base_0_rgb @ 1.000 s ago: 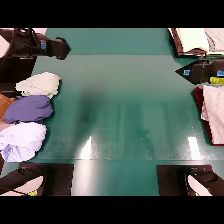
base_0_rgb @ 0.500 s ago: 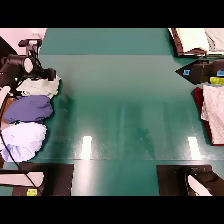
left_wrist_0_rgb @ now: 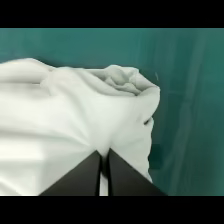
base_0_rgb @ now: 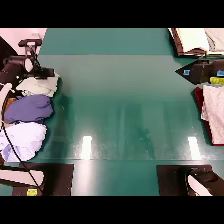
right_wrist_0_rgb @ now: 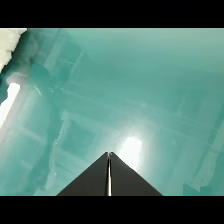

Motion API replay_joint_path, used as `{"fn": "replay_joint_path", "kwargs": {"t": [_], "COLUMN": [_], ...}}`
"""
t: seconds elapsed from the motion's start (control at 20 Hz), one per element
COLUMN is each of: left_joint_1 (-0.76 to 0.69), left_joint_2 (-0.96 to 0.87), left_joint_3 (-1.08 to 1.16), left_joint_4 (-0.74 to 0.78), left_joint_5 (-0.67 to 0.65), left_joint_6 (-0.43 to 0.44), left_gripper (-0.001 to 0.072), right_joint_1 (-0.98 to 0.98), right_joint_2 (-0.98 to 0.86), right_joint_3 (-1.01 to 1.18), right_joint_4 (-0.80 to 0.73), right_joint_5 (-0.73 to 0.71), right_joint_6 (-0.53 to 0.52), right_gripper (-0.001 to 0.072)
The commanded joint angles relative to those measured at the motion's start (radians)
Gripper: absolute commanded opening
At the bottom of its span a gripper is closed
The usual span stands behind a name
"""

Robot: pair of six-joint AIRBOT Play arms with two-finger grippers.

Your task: Fold the shirts.

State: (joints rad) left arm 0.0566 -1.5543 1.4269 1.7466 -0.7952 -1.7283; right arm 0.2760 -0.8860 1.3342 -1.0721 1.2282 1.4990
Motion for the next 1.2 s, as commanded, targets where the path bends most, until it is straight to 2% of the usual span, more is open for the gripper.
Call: {"fn": "replay_joint_path", "kwargs": {"t": [0.0, 0.2, 0.3, 0.45, 0.7, 0.8, 0.9, 0.95, 1.0, 1.15], "left_joint_1": [0.001, -0.058, -0.146, -0.316, -0.668, -0.818, -0.932, -0.969, -0.993, -0.955], "left_joint_2": [0.087, 0.351, 0.469, 0.551, 0.460, 0.375, 0.272, 0.225, 0.185, 0.163], "left_joint_3": [0.082, 0.245, 0.323, 0.382, 0.306, 0.251, 0.225, 0.226, 0.226, 0.227], "left_joint_4": [0.000, -0.001, -0.001, 0.003, -0.008, -0.062, -0.204, -0.273, -0.325, -0.320], "left_joint_5": [-0.054, -0.115, -0.176, -0.278, -0.462, -0.442, -0.385, -0.354, -0.314, -0.261], "left_joint_6": [0.011, 0.132, 0.200, 0.246, 0.237, 0.237, 0.257, 0.290, 0.296, 0.278], "left_gripper": [0.0026, 0.0025, 0.0024, 0.0023, 0.0024, 0.0026, 0.0035, 0.0287, 0.0592, 0.0598], "right_joint_1": [0.001, 0.001, 0.001, 0.001, 0.001, 0.001, 0.001, 0.001, 0.001, 0.001], "right_joint_2": [0.001, 0.000, 0.000, 0.000, 0.001, 0.001, 0.001, 0.001, 0.001, 0.001], "right_joint_3": [0.003, 0.121, 0.193, 0.267, 0.294, 0.294, 0.294, 0.294, 0.294, 0.294], "right_joint_4": [0.010, 0.004, -0.009, -0.039, -0.045, -0.045, -0.045, -0.045, -0.045, -0.045], "right_joint_5": [-0.024, -0.137, -0.185, -0.198, -0.163, -0.138, -0.113, -0.101, -0.090, -0.069], "right_joint_6": [0.000, 0.000, -0.001, 0.000, 0.000, 0.000, 0.000, 0.000, 0.000, 0.000], "right_gripper": [0.0019, 0.0019, 0.0019, 0.0019, 0.0019, 0.0019, 0.0019, 0.0019, 0.0019, 0.0019]}}
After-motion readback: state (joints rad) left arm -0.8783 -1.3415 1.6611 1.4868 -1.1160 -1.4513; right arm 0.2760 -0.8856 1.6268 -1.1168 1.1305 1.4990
